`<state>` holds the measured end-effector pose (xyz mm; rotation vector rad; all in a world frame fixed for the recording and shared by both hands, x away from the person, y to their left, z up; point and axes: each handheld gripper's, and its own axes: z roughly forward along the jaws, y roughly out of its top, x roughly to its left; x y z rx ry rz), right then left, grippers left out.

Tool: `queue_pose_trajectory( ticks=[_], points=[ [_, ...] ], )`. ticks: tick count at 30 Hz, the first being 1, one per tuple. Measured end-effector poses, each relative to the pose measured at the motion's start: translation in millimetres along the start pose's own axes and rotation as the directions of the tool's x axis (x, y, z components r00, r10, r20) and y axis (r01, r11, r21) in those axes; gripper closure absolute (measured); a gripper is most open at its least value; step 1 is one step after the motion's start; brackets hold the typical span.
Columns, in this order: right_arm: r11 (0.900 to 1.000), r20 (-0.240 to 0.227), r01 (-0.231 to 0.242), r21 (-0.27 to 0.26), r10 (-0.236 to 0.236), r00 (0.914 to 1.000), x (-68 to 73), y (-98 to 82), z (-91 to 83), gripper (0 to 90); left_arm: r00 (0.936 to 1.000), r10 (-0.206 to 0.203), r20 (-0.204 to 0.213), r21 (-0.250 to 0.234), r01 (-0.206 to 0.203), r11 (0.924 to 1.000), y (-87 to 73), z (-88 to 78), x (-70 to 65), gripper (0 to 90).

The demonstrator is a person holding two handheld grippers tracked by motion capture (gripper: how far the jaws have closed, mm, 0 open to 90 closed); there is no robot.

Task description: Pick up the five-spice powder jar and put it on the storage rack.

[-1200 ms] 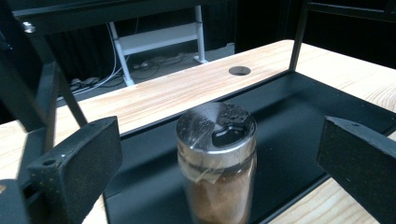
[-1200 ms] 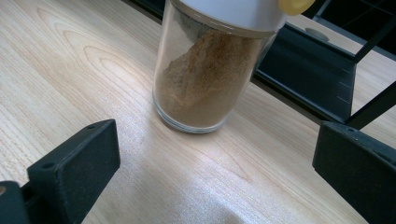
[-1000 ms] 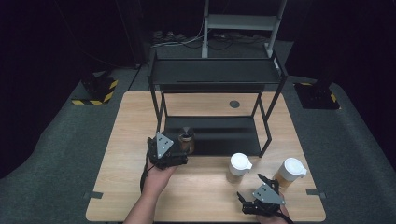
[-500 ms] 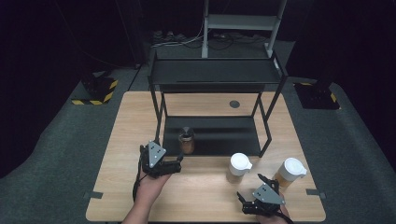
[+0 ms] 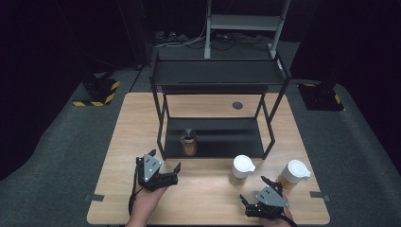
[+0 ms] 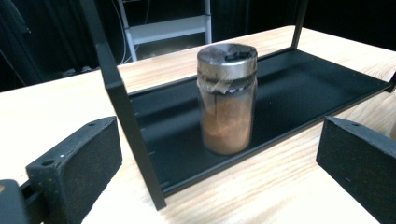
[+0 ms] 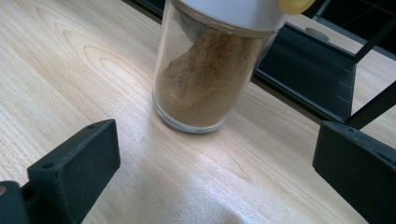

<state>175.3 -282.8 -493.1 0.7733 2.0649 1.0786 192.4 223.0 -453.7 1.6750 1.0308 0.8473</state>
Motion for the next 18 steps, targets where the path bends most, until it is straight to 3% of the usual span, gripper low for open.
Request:
queue_pose_trajectory(
  ticks=[18],
  points=[
    [1.000,0.005,0.000,0.003,0.000,1.0000,0.7,0.5,0.3,0.0,1.0000,0.005,-0.001,0.063,-0.005,0.9980,-40.9,-11.8,-1.2,0.2]
  ],
)
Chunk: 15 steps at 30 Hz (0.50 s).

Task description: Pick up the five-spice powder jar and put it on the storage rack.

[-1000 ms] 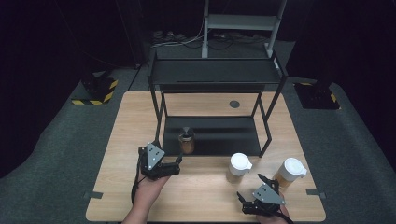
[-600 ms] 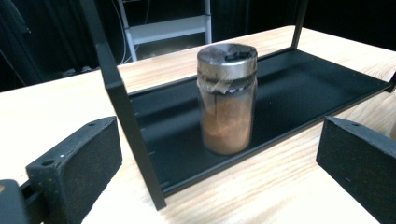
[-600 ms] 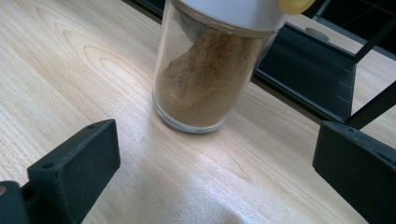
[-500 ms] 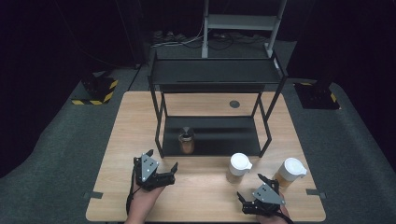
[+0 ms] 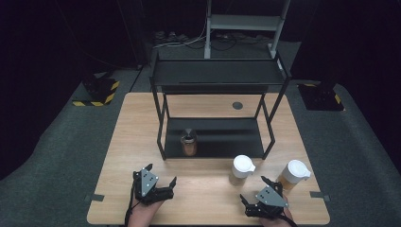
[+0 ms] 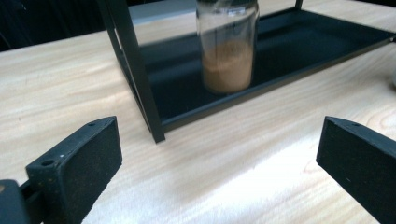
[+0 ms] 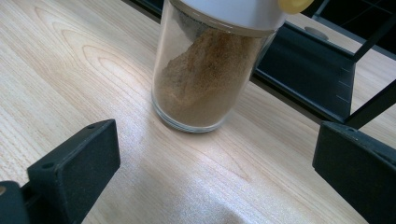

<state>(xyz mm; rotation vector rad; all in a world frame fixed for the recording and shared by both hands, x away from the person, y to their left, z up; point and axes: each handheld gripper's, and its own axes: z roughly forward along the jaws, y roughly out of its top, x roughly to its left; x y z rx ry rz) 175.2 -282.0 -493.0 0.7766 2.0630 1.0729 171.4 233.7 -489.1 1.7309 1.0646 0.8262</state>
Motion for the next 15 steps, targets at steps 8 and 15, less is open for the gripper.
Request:
queue_pose_trajectory(
  ticks=[8,15],
  points=[
    [1.000,0.007,0.003,0.004,-0.003,1.0000,2.0,0.8,0.2,0.0,0.9993,0.039,-0.001,0.033,-0.039,0.9987,-7.1,3.0,-3.5,0.2],
    [1.000,0.008,0.002,0.003,-0.002,1.0000,2.2,0.6,0.2,0.0,0.9967,0.081,-0.003,0.059,-0.080,0.9950,-4.7,5.6,-8.7,0.2]
  ],
)
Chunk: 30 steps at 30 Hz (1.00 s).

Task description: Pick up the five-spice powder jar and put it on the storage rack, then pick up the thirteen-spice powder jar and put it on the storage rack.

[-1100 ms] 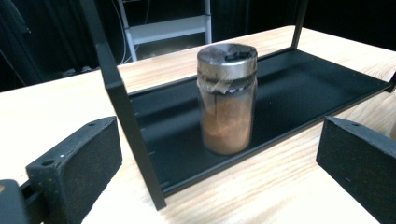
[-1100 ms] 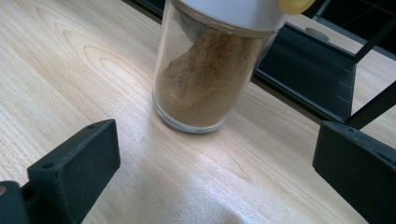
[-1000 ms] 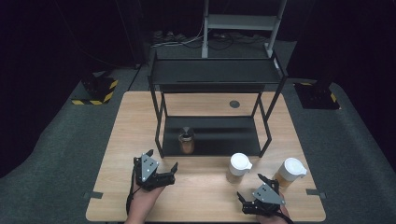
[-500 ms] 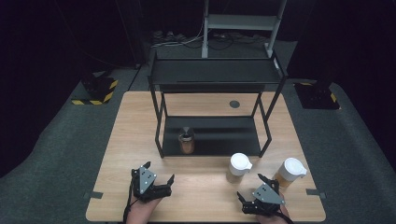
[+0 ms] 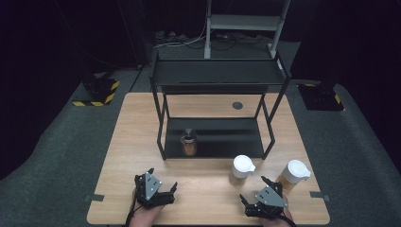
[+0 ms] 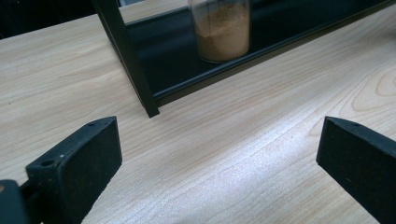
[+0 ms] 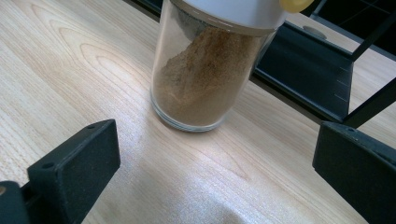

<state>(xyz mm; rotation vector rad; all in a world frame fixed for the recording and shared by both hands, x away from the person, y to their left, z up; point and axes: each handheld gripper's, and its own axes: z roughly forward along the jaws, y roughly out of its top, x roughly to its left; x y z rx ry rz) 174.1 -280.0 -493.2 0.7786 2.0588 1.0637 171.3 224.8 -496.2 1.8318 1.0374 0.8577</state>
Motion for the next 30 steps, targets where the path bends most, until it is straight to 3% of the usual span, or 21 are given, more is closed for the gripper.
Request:
queue_pose_trajectory(
  ticks=[3,11,19,30],
  points=[
    [1.000,0.001,-0.002,-0.003,0.002,1.0000,0.1,-0.6,-0.4,0.0,0.9994,0.034,-0.009,0.017,-0.034,0.9993,2.6,0.4,-3.5,0.3],
    [1.000,-0.003,-0.013,-0.017,0.013,0.9999,-1.2,-3.0,-1.7,0.0,0.9987,0.048,-0.016,0.033,-0.047,0.9983,5.0,0.9,-6.4,0.5],
    [0.999,0.004,-0.031,-0.025,0.031,0.9995,-1.2,-3.8,-3.5,0.0,0.9957,0.093,-0.007,0.041,-0.092,0.9949,6.5,1.7,-9.4,0.5],
    [0.993,0.009,-0.071,-0.098,0.072,0.9973,-5.2,5.1,-17.7,0.0,0.9935,0.114,0.003,0.036,-0.114,0.9928,5.7,1.4,-9.6,0.6]
  ],
)
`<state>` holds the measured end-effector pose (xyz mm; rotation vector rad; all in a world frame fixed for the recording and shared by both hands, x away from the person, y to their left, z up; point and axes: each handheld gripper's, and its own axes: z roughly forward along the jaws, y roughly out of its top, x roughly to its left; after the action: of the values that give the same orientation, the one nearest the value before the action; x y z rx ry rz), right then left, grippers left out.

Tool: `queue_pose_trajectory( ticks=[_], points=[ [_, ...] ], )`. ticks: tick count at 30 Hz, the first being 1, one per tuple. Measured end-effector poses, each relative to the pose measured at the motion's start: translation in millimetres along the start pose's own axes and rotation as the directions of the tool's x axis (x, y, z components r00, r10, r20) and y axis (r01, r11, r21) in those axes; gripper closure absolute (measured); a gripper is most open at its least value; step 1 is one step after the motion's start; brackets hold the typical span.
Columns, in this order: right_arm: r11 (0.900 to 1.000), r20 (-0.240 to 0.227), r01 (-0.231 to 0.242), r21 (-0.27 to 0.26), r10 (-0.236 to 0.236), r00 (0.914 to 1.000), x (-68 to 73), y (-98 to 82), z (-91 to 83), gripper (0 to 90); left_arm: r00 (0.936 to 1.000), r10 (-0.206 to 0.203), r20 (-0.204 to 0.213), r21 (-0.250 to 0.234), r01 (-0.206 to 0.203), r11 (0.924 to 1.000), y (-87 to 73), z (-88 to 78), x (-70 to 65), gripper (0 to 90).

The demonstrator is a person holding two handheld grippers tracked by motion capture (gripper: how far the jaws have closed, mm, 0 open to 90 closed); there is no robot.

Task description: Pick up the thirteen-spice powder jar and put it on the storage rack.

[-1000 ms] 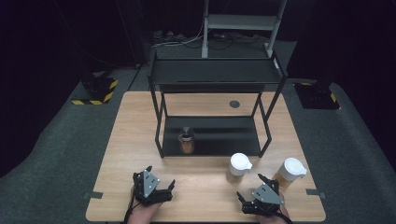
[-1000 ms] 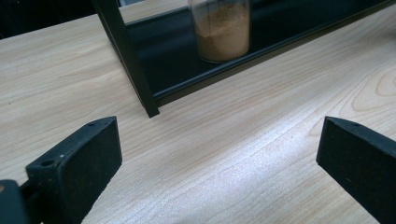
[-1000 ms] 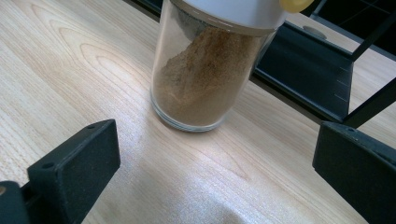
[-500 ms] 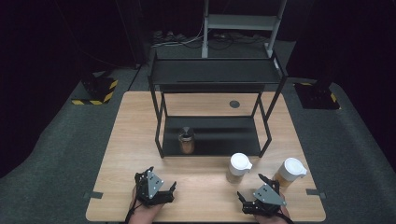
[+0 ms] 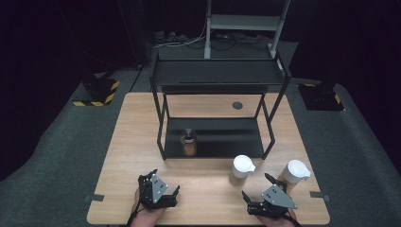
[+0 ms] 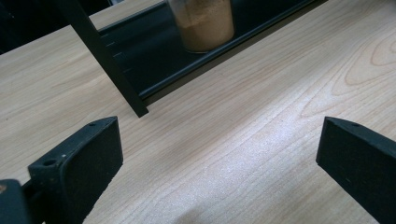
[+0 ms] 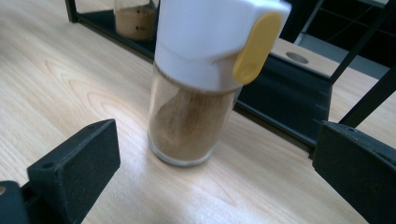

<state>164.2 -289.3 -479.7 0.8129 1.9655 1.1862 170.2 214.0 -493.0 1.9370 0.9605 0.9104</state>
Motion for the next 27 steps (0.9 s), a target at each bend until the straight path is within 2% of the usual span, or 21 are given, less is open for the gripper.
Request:
queue_pose_trajectory(
  ticks=[10,27],
  points=[
    [0.999,-0.002,-0.045,-0.015,0.045,0.9990,-4.4,7.1,2.9,0.0,1.0000,0.007,0.001,-0.002,-0.007,1.0000,-0.3,-0.3,-0.8,0.6],
    [0.998,-0.013,-0.056,-0.034,0.056,0.9984,-3.0,18.5,21.9,0.0,0.9999,0.015,0.008,-0.003,-0.015,0.9999,-0.3,-0.4,0.1,0.6]
  ],
)
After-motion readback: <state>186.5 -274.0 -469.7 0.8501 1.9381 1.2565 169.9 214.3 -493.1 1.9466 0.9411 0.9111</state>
